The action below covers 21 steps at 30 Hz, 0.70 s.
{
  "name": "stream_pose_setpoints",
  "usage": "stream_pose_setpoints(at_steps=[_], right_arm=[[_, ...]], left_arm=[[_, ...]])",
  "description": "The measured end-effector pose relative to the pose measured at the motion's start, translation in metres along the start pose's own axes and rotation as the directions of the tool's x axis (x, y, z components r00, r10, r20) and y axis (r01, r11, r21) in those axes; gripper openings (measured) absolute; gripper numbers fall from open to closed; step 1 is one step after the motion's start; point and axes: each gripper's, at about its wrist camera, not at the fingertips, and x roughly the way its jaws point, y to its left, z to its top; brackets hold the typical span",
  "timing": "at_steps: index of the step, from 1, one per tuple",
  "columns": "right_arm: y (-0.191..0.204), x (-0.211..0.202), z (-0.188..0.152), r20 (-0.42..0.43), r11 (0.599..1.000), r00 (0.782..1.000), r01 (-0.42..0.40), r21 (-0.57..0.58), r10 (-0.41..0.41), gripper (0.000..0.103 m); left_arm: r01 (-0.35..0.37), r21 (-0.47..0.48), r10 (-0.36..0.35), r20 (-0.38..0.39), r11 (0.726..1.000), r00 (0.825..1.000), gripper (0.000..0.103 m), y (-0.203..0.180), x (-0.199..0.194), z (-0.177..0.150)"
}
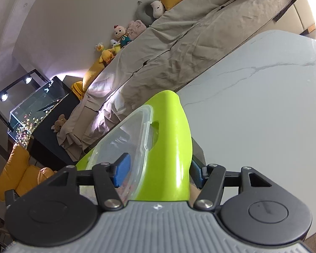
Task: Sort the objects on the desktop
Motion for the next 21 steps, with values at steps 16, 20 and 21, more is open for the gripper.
stream_pose_setpoints(at_steps=[16, 20, 21], right_arm=[[-0.024, 0.009, 0.054, 0.023, 0.998, 1.0, 0.001, 0.061, -0.002, 0.09], [-0.028, 0.015, 0.056, -0.047, 0.999, 0.998, -0.042, 0.015, 0.043, 0.079], [-0.029, 0.02, 0.057, -0.06, 0.998, 0.996, -0.059, 0.017, 0.06, 0.077]], left_arm=[[0.204, -0.184, -0.219, -0.062, 0.961, 0.974, 0.103, 0.055, -0.024, 0.03], [0.209, -0.229, -0.227, -0.056, 0.951, 0.972, 0.103, 0.07, -0.016, 0.013], [0.207, -0.246, -0.227, -0.055, 0.947, 0.972, 0.103, 0.072, -0.012, 0.009]])
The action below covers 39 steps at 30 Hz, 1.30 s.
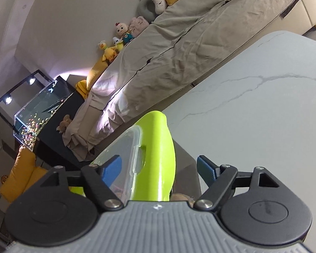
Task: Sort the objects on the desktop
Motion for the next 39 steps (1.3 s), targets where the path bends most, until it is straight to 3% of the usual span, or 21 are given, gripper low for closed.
stream_pose_setpoints(at_steps=[3, 5, 9, 13, 18, 23, 25, 28, 31, 36, 39], right_arm=[[-0.006, 0.02, 0.002, -0.045, 0.998, 0.998, -0.035, 0.049, 0.037, 0.06], [-0.01, 0.026, 0.001, -0.053, 0.993, 0.996, -0.065, 0.102, 0.07, 0.055], [-0.017, 0.024, -0.001, -0.036, 0.984, 0.996, -0.077, 0.163, 0.084, 0.053], [-0.02, 0.025, 0.002, -0.031, 0.984, 0.996, -0.08, 0.161, 0.086, 0.052], [-0.024, 0.025, 0.013, -0.017, 0.984, 0.998, -0.064, 0.164, 0.068, 0.052], [-0.023, 0.009, 0.027, 0.055, 0.984, 0.995, -0.086, 0.155, 0.078, 0.052], [-0.024, 0.004, 0.034, 0.067, 0.984, 0.994, -0.098, 0.148, 0.089, 0.052], [-0.024, 0.01, 0.03, 0.034, 0.991, 0.998, -0.05, 0.127, 0.046, 0.053], [-0.028, 0.016, 0.017, 0.024, 0.989, 0.999, -0.049, 0.142, 0.046, 0.053], [-0.022, 0.021, 0.019, 0.019, 0.989, 0.999, -0.037, 0.144, 0.035, 0.053], [-0.02, 0.022, 0.019, 0.031, 0.991, 0.999, -0.027, 0.133, 0.023, 0.053]], left_arm=[[-0.051, 0.013, 0.051, 0.017, 0.999, 0.999, 0.103, 0.0, 0.016, 0.0], [-0.098, 0.062, 0.095, 0.038, 0.993, 0.995, 0.101, -0.009, 0.026, 0.003], [-0.149, 0.204, 0.138, 0.069, 0.968, 0.988, 0.086, -0.042, 0.037, 0.014], [-0.226, 0.285, 0.207, 0.094, 0.931, 0.974, 0.089, -0.067, 0.052, 0.02], [-0.215, 0.252, 0.203, 0.074, 0.943, 0.976, 0.087, -0.08, 0.064, 0.031], [-0.13, 0.292, 0.115, 0.069, 0.948, 0.991, 0.079, -0.103, 0.058, 0.038], [-0.169, 0.336, 0.15, 0.083, 0.926, 0.985, 0.079, -0.113, 0.061, 0.038], [-0.267, 0.369, 0.253, 0.087, 0.89, 0.964, 0.078, -0.11, 0.079, 0.039], [-0.239, 0.316, 0.222, 0.087, 0.918, 0.971, 0.074, -0.097, 0.077, 0.04], [-0.23, 0.313, 0.214, 0.084, 0.921, 0.973, 0.074, -0.094, 0.063, 0.043], [-0.21, 0.282, 0.189, 0.101, 0.936, 0.977, 0.081, -0.094, 0.044, 0.048]])
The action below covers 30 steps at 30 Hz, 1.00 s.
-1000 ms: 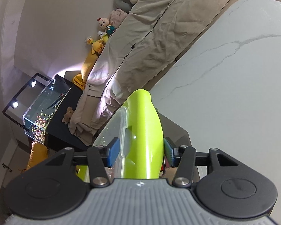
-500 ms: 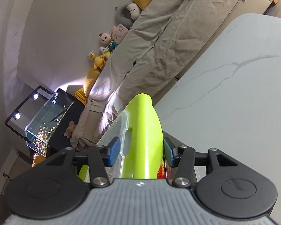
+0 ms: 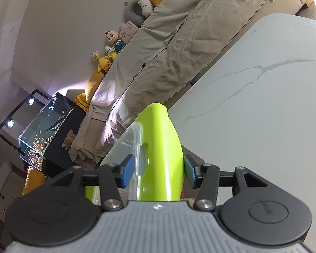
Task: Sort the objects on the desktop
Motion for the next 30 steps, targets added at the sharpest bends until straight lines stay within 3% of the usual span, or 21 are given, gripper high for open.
stream_pose_setpoints(at_steps=[2, 5, 10, 12, 14, 17, 30], right_arm=[[-0.003, 0.0, -0.001, 0.009, 1.0, 1.0, -0.012, 0.016, 0.012, 0.053], [-0.004, -0.001, -0.002, 0.007, 1.0, 1.0, -0.013, 0.021, 0.013, 0.053], [0.01, -0.006, -0.005, 0.011, 0.997, 0.999, 0.042, -0.065, -0.041, 0.058], [0.013, -0.007, -0.006, 0.014, 0.996, 0.999, 0.049, -0.069, -0.048, 0.055], [0.017, -0.006, -0.007, 0.015, 0.996, 0.998, 0.065, -0.06, -0.065, 0.054], [0.023, -0.003, -0.006, 0.013, 0.993, 0.996, 0.093, -0.066, -0.093, 0.054], [0.015, 0.007, 0.001, 0.008, 0.995, 0.995, 0.102, 0.005, -0.102, 0.053]], left_arm=[[-0.027, -0.007, 0.026, -0.014, 1.0, 1.0, 0.093, 0.002, -0.011, -0.001], [-0.056, -0.01, 0.055, -0.08, 0.998, 0.995, 0.093, 0.006, -0.018, -0.012], [0.004, -0.11, -0.024, -0.181, 0.994, 0.983, 0.095, 0.026, -0.004, -0.036], [0.021, -0.136, -0.045, -0.177, 0.99, 0.983, 0.092, 0.028, 0.002, -0.037], [0.028, -0.108, -0.045, -0.153, 0.994, 0.987, 0.074, 0.021, 0.004, -0.028], [-0.026, -0.055, 0.018, -0.13, 0.998, 0.991, 0.074, 0.005, 0.008, -0.015], [-0.084, -0.03, 0.08, -0.109, 0.996, 0.991, 0.079, -0.011, 0.026, 0.003]])
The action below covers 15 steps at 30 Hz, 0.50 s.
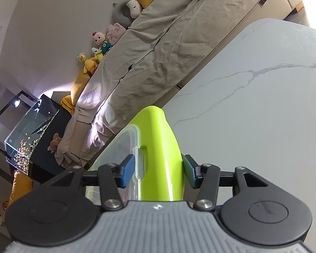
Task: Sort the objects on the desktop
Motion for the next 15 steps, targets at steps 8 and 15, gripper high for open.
stream_pose_setpoints(at_steps=[8, 15], right_arm=[[0.0, 0.008, 0.003, 0.004, 1.0, 1.0, 0.01, 0.006, -0.01, 0.053], [-0.002, 0.011, 0.004, 0.015, 1.0, 1.0, -0.001, -0.001, 0.001, 0.053]], left_arm=[[-0.012, -0.007, 0.012, 0.021, 1.0, 1.0, 0.079, -0.01, 0.008, 0.026], [-0.013, 0.022, 0.012, 0.031, 1.0, 0.999, 0.083, -0.013, 0.017, 0.031]])
